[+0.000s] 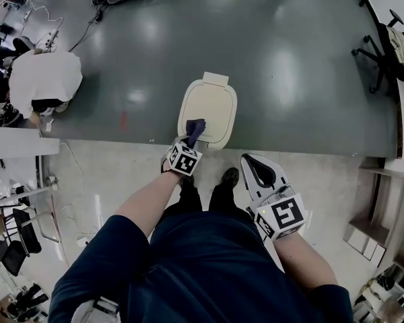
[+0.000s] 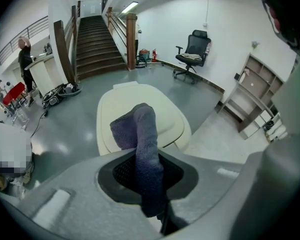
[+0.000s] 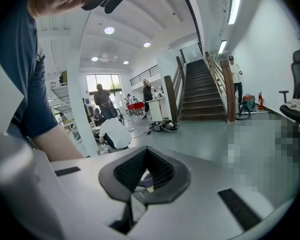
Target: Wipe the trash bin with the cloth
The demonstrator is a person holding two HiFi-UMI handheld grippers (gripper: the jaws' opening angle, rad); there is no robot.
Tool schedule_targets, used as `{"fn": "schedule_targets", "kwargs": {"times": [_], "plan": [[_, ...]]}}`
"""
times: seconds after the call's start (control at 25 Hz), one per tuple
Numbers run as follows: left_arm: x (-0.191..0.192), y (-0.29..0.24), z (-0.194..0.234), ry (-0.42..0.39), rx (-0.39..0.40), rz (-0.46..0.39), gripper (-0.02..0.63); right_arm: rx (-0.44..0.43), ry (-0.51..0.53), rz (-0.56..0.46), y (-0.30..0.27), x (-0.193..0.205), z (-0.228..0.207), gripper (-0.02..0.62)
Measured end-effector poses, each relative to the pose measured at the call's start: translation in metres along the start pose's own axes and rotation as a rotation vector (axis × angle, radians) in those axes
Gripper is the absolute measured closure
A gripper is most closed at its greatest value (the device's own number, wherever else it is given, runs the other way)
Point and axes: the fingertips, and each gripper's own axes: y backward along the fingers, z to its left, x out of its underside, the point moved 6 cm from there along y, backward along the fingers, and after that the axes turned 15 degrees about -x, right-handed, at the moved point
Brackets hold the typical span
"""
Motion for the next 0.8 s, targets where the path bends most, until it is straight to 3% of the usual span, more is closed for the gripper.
{"fn": "schedule_targets", "kwargs": {"times": [0.4, 0.6, 0.8], "plan": [[-0.028, 0.005, -0.086, -0.161, 0.148, -0.011, 0.555, 0.064, -0.024, -0.027, 0.023, 0.003, -0.006, 0.591], [-0.051, 0.033, -0.111, -0.152, 0.216, -0.052, 0.555, 0.096, -0.032, -0.055, 0.043, 0.002, -0.007, 0.591], [-0.081, 0.079, -0.096, -0.114, 0.247, -0.155, 0.555, 0.118, -0.018, -0.096, 0.056, -0.007, -0.010, 0.591]]}}
